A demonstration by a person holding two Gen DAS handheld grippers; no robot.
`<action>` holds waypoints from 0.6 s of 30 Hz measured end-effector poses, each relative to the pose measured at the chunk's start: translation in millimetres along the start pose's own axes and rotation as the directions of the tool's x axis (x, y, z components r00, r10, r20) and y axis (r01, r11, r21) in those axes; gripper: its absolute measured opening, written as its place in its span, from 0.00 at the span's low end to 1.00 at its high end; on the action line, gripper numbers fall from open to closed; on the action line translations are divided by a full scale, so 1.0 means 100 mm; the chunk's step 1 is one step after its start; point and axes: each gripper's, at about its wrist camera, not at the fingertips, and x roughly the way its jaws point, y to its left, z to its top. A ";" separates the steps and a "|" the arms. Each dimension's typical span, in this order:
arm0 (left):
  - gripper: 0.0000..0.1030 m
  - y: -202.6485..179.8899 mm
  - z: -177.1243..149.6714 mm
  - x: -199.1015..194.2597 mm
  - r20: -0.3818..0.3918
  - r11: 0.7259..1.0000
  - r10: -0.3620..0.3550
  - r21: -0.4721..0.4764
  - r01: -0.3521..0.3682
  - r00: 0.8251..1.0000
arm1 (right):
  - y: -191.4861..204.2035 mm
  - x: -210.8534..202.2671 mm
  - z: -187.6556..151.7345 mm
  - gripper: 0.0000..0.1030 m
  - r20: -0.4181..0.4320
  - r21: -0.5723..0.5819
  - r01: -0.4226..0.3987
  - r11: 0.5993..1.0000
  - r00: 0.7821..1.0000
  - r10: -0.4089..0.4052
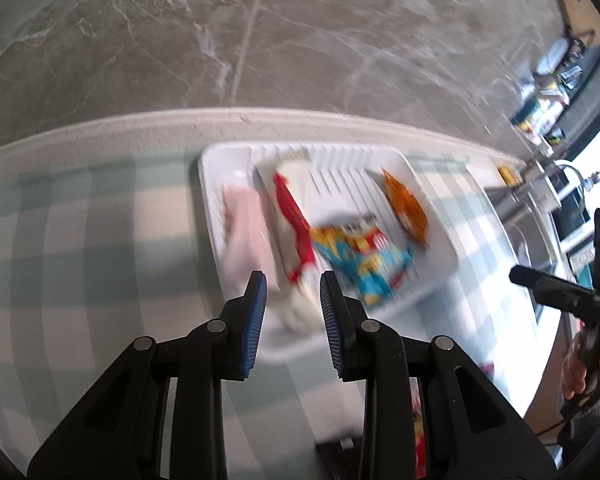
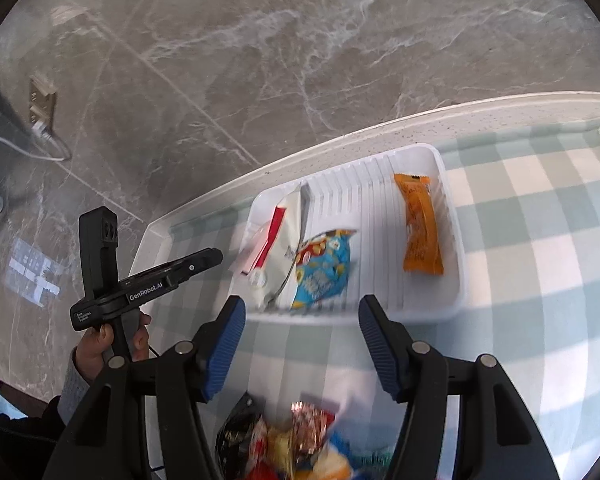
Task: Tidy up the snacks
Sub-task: 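Grasp the black bag with the left tool while the right tool grasps the blue bag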
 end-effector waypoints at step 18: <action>0.25 -0.40 -1.48 -0.27 -0.188 0.996 -0.084 0.008 0.087 0.979 | 0.02 -0.19 -1.27 0.64 -0.079 0.053 0.052 0.997 0.996 -0.048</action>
